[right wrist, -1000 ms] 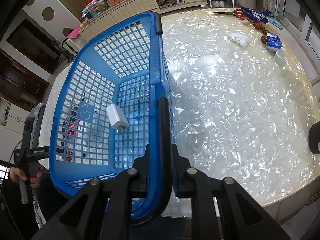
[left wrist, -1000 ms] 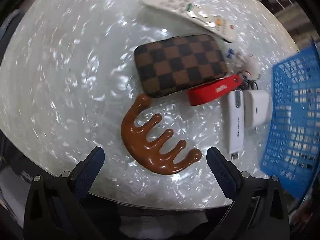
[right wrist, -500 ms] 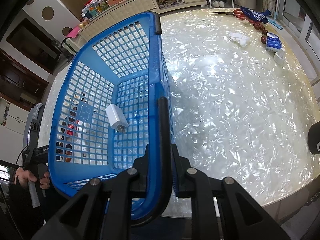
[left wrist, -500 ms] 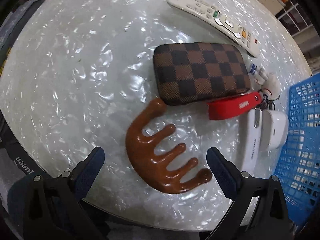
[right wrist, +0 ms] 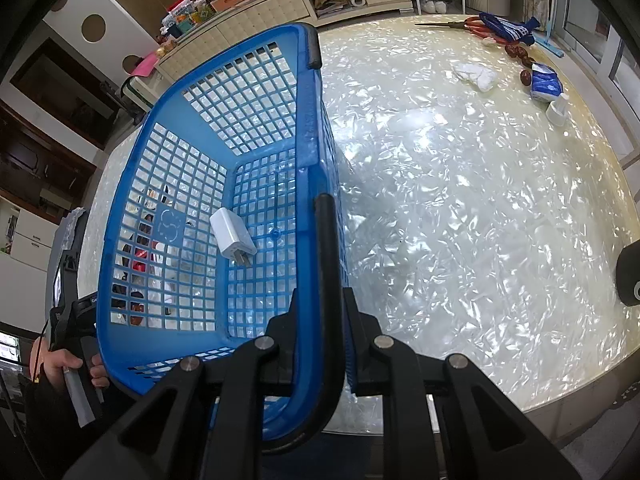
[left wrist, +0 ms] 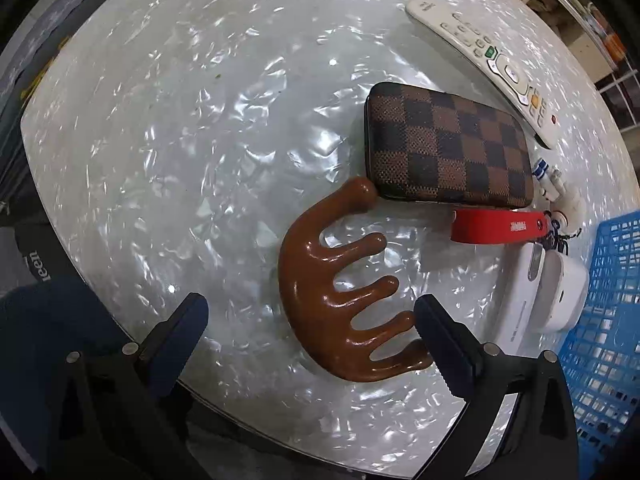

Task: Organize rigid objects
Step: 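Move the left gripper back to the items and over the brown comb, then grasp the brown wooden comb with the left gripper and carry it over the basket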

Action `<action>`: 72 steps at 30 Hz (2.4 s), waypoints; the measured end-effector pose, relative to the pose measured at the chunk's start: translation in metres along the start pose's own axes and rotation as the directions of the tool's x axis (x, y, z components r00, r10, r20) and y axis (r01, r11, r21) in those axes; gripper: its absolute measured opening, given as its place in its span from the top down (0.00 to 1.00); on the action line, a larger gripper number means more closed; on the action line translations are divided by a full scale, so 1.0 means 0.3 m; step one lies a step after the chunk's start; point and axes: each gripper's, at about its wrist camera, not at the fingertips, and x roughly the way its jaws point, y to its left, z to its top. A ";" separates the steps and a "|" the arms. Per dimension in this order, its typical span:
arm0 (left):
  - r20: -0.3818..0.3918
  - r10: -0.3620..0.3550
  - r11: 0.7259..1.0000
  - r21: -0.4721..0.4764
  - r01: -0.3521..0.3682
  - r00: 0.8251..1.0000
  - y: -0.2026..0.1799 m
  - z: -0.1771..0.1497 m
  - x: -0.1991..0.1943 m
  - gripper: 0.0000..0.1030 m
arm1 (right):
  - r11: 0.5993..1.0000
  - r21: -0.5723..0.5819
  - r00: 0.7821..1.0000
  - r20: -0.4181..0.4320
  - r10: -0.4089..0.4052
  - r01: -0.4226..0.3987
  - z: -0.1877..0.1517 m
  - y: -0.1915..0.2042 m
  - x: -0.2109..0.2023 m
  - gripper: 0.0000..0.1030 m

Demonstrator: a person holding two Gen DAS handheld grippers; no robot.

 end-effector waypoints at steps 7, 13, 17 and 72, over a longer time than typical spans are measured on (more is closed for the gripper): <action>0.035 0.003 1.000 -0.004 -0.003 0.999 -0.015 0.000 -0.018 0.03 | 1.000 0.002 1.000 0.000 0.000 0.000 -0.002 -0.009 0.000 0.85; 0.068 0.001 1.000 0.003 -0.001 0.998 -0.046 -0.012 -0.043 0.22 | 1.000 0.002 1.000 -0.001 0.001 -0.001 -0.001 -0.007 0.000 0.85; 0.082 -0.034 0.999 -0.005 0.034 0.996 -0.035 -0.017 -0.065 0.35 | 1.000 0.003 1.000 -0.001 0.002 -0.002 -0.001 -0.008 0.000 0.85; 0.125 -0.522 0.316 0.947 0.055 0.844 -0.665 -0.179 -0.681 0.35 | 0.998 0.043 0.999 0.004 -0.040 0.040 -0.026 0.019 0.002 0.85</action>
